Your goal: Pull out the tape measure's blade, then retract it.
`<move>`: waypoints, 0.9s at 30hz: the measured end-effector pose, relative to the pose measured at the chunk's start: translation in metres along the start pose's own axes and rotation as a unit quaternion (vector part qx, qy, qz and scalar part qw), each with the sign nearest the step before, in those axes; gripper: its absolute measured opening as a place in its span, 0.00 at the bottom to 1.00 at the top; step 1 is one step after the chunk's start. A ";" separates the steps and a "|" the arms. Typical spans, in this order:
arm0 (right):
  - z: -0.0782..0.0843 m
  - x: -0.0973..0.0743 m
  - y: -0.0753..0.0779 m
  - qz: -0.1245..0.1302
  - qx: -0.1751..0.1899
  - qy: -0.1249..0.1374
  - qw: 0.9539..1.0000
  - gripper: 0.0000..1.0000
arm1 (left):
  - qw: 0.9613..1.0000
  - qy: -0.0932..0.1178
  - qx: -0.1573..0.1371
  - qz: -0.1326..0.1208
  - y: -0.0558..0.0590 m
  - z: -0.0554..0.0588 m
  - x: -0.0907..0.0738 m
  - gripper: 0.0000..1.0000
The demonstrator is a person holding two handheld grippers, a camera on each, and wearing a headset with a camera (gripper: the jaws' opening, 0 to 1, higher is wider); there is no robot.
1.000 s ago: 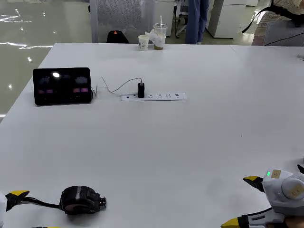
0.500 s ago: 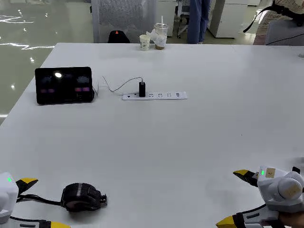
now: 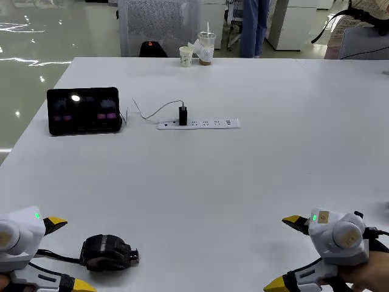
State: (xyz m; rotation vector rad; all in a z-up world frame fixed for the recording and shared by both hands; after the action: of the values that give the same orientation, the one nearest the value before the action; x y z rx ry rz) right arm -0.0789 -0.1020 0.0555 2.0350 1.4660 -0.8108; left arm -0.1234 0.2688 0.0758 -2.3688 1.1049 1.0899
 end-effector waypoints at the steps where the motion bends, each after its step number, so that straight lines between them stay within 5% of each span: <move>1: -0.002 0.001 -0.001 -0.005 -0.003 0.000 1.000 0.99 | 1.000 -0.009 0.012 0.004 0.000 0.001 0.002 0.98; 5: -0.009 0.005 -0.002 -0.012 -0.013 0.003 1.000 0.99 | 0.998 -0.053 0.035 0.008 -0.002 0.008 0.006 0.86; 8: -0.014 0.010 -0.003 -0.017 -0.014 0.005 1.000 0.99 | 0.998 -0.051 0.035 0.019 -0.001 0.005 0.011 0.94; 20: -0.054 0.033 -0.019 -0.056 -0.047 0.029 0.997 0.99 | 0.995 -0.059 0.070 0.027 -0.003 -0.011 0.015 0.86; 27: -0.074 0.050 -0.025 -0.070 -0.072 0.035 0.994 0.89 | 0.989 -0.083 0.113 0.038 -0.001 -0.014 0.022 0.76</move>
State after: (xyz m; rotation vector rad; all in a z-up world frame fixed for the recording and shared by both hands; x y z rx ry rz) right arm -0.0780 -0.0105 0.0696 1.8876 1.6718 -0.6715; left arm -0.1058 0.2503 0.0684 -2.0385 1.1979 1.0998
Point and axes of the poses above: the centre of the closed fingertips' face, and the gripper's own axes: x roughly forward along the fingers, y roughly to its right, z roughly out of its underside, the point moved 3 cm from there along -x, roughly backward along the fingers, and after that the axes turned 4 degrees about -x, right-handed, at the moved point
